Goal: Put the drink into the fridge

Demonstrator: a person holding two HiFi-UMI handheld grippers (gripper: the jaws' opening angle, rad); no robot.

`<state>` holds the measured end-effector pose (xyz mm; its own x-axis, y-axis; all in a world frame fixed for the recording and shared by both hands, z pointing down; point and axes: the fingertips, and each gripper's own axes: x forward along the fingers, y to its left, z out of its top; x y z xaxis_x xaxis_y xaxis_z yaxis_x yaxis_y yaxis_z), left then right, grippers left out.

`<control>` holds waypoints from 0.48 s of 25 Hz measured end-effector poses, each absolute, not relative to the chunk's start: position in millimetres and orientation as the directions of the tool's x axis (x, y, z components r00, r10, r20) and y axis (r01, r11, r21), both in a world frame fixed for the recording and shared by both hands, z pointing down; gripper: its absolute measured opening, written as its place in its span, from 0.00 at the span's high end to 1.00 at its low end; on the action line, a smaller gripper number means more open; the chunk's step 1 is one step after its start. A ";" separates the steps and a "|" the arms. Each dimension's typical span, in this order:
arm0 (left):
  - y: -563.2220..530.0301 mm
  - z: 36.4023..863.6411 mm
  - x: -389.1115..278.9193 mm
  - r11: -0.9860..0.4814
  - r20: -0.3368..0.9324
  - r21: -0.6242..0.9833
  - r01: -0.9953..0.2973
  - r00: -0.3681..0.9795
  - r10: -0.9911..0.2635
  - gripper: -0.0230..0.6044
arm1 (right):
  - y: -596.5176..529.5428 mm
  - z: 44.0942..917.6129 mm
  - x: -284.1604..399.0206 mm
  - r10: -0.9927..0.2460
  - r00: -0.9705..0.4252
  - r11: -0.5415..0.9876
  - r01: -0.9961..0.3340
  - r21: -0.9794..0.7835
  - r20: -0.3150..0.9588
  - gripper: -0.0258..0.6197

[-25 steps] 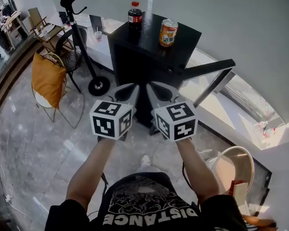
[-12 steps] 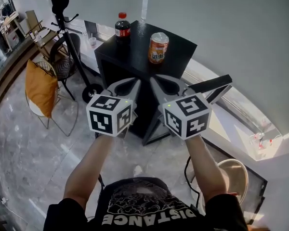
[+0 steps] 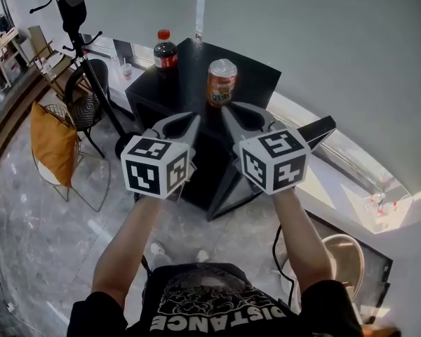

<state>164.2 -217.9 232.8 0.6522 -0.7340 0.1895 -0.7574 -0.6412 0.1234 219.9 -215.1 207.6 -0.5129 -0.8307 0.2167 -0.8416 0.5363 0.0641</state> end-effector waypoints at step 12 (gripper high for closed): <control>-275.2 212.0 153.0 -0.789 0.145 0.112 -0.604 0.796 -0.588 0.96 | -258.6 207.6 224.5 -0.921 -0.311 0.324 -0.946 0.017 0.235 0.77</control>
